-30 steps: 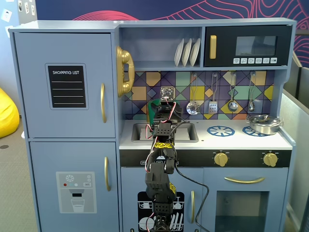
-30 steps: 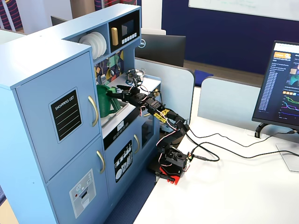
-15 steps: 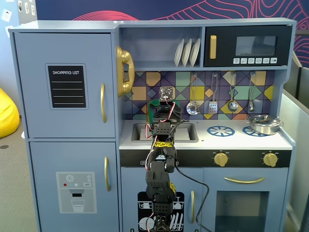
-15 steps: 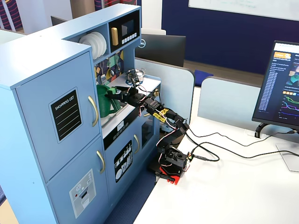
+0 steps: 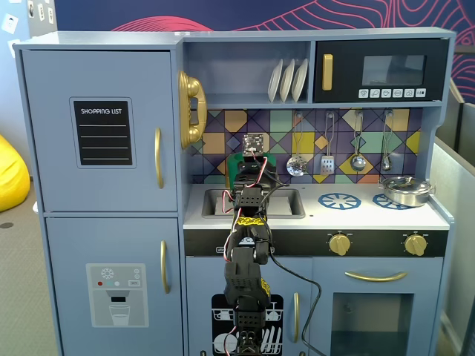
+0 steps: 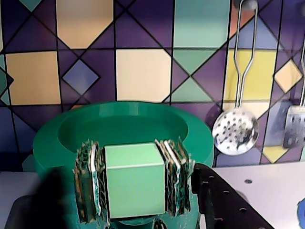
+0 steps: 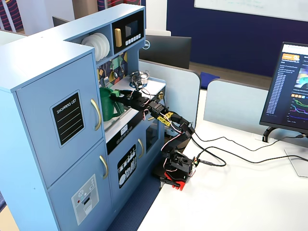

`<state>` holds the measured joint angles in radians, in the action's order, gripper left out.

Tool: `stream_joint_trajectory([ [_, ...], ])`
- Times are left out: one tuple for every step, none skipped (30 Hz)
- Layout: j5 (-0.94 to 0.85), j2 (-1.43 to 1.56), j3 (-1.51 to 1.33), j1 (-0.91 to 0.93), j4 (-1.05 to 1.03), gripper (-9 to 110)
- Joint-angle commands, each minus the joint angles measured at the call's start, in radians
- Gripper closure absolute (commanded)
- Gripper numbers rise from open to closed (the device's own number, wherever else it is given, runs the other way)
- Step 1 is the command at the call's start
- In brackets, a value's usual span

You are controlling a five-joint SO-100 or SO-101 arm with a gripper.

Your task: Take off the lid from the green recipient and place it on the counter

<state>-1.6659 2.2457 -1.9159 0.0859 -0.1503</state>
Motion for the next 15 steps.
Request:
stream_joint_trajectory([
  [-0.023, 0.008, 0.069, -0.028, -0.002, 101],
  [-0.018, 0.009, 0.069, -0.029, 0.000, 101],
  [-0.012, 0.011, 0.067, -0.029, 0.000, 101],
  [-0.005, 0.012, 0.067, -0.031, 0.000, 101],
  [0.002, 0.014, 0.067, -0.032, 0.006, 101],
  [0.005, 0.014, 0.067, -0.035, 0.015, 101],
  [0.006, 0.014, 0.069, -0.038, 0.028, 101],
  [0.005, 0.012, 0.069, -0.040, 0.043, 101],
  [0.002, 0.009, 0.069, -0.040, 0.061, 101],
  [-0.002, 0.006, 0.071, -0.041, 0.080, 101],
  [-0.008, 0.005, 0.074, -0.041, 0.094, 101],
  [-0.014, 0.003, 0.078, -0.041, 0.104, 101],
  [-0.018, 0.000, 0.086, -0.040, 0.110, 101],
  [-0.020, -0.002, 0.094, -0.037, 0.110, 101],
  [-0.020, -0.002, 0.098, -0.034, 0.110, 101],
])
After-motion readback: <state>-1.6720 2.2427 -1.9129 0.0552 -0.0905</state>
